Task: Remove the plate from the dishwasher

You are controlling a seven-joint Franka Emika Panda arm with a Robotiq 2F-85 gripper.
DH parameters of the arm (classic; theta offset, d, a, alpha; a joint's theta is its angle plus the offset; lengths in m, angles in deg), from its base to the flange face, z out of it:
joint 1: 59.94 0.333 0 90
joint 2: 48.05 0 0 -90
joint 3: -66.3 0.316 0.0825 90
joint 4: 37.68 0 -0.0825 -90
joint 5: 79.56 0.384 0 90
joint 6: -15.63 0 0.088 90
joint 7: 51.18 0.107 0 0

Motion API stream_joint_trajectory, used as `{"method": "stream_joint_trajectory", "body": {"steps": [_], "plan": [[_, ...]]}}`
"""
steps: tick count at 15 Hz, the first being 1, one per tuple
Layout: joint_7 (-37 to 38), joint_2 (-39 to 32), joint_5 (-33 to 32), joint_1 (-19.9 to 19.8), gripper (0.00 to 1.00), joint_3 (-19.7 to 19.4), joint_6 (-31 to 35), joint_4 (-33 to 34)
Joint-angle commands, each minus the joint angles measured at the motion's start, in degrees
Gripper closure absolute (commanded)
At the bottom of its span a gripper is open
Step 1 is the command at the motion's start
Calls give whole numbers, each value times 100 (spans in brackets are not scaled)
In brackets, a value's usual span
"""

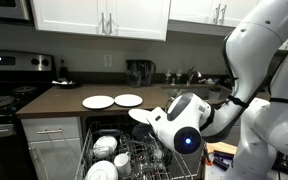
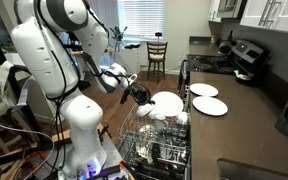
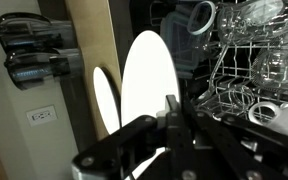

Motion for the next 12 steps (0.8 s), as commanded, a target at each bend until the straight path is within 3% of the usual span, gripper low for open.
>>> {"method": "stream_joint_trajectory", "body": {"steps": [1,12], "plan": [[63,143,-324,31,98,109,-262,2],[26,178,-811,-92,98,-46,-429,112]]}}
